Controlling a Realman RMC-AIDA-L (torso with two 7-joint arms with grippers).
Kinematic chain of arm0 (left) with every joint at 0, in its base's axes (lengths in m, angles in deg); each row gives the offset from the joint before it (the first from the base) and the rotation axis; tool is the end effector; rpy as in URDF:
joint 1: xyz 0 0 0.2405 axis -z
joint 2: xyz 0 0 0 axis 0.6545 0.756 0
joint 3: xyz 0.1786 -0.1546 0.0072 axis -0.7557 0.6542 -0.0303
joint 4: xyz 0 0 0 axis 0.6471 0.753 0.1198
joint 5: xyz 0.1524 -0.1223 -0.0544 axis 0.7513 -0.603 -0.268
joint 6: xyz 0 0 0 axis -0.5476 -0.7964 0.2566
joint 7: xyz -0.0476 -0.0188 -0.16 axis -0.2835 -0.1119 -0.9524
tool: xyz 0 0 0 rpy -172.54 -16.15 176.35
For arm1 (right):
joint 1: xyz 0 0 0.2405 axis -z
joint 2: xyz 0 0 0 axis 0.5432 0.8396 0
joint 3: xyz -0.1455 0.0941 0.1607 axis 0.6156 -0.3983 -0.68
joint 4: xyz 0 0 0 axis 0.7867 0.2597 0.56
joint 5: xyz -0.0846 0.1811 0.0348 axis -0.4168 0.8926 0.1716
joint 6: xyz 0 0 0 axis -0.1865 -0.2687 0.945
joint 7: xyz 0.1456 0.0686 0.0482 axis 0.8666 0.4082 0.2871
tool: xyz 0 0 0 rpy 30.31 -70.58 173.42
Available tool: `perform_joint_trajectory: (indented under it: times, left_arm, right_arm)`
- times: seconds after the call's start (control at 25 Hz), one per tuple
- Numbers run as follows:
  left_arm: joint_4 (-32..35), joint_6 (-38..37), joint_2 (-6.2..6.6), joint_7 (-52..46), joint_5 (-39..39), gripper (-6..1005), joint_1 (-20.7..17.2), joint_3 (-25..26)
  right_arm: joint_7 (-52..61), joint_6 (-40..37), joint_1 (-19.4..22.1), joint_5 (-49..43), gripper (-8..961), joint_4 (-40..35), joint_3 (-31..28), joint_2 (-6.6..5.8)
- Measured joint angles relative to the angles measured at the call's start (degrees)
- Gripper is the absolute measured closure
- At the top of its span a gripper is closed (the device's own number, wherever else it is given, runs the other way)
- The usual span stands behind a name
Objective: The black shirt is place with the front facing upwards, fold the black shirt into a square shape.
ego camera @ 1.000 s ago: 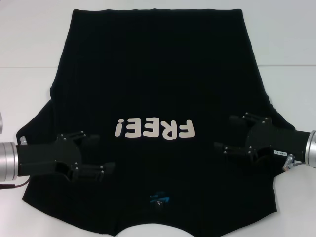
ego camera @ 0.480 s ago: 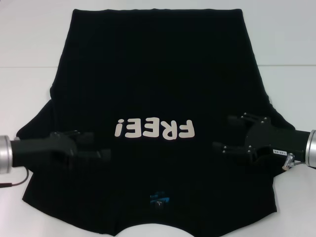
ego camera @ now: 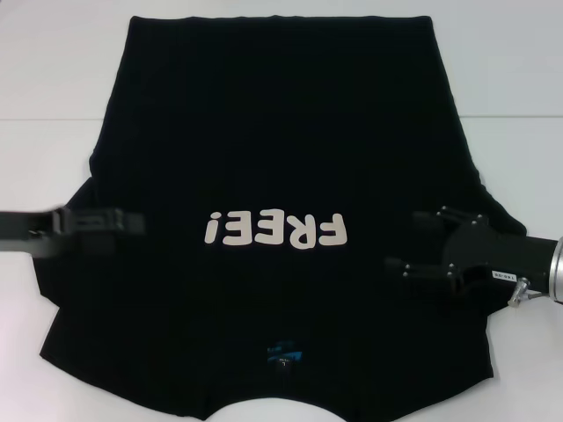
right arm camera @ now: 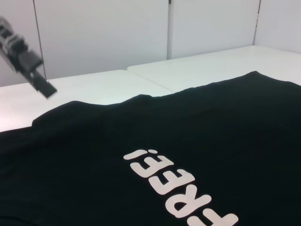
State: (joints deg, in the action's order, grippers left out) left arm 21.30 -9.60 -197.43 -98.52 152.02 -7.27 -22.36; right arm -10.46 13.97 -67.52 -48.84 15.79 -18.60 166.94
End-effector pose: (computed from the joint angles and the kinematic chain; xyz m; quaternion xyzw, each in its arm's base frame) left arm -0.2758 0.3412 0.0628 -0.7693 -0.6021 -0.1918 0.0940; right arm 0.2614 0.3515 -0.0366 -0.9450 0.1507 0.1677 0.2369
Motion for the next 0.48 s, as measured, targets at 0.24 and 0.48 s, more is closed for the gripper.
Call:
perform_joint_trajectory:
  times: [0.24,0.48]
  left_arm:
    - [0.5,1.0,3.33,-11.7,5.0,69,-0.1,4.3]
    - [-1.6,7.7,4.6,-16.5,8.7,69,-0.7,5.7]
  right_arm:
    - [0.0,0.0,0.1,-0.5,27,0.0,0.6,0.0]
    - [0.0,0.6,0.1,-0.6,27,0.0,1.8,0.05]
